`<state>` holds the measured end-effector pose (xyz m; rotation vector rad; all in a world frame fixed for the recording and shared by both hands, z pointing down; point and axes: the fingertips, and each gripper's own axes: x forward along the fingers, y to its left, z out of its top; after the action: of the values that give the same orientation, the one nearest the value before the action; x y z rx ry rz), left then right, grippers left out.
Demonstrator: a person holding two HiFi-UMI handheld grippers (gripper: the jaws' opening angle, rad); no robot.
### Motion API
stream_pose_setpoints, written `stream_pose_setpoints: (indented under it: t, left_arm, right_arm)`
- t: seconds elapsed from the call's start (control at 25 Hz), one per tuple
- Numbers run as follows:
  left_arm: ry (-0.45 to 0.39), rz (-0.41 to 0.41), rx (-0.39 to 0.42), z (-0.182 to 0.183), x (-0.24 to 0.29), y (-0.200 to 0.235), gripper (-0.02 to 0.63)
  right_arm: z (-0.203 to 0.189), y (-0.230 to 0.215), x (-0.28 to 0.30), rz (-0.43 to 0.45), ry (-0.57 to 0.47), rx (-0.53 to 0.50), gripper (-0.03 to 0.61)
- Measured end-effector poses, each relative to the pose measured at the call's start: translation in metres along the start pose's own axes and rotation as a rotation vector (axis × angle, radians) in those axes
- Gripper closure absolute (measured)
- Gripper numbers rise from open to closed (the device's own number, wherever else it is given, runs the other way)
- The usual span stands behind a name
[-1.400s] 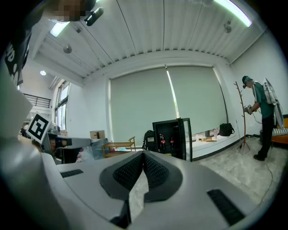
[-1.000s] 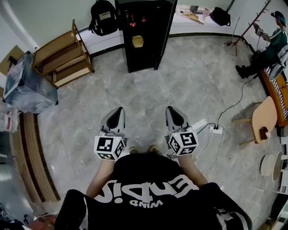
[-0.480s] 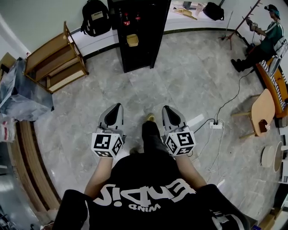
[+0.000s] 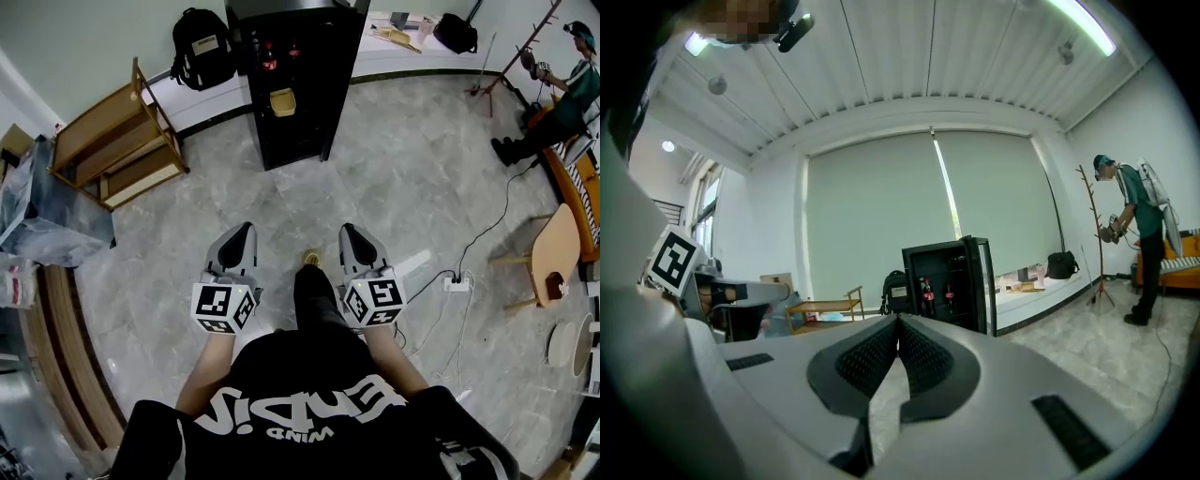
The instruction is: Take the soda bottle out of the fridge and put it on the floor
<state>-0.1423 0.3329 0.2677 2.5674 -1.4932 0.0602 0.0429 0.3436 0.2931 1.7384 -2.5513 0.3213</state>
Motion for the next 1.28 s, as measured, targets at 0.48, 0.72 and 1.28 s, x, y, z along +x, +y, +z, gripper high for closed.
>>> stream_pose_setpoints:
  t: [0.48, 0.72, 1.28]
  left_arm:
    - [-0.007, 0.051, -0.022, 0.046, 0.162, 0.061, 0.606]
    - [-0.014, 0.075, -0.018, 0.058, 0.244, 0.082, 0.606]
    - [0.011, 0.120, -0.015, 0.070, 0.341, 0.124, 0.606]
  right_arm:
    - [0.060, -0.077, 0.159, 0.091, 0.031, -0.028, 0.554]
    - [0.079, -0.123, 0.229, 0.146, 0.036, -0.035, 0.554]
    - [0.088, -0.167, 0.330, 0.195, 0.068, -0.012, 0.554]
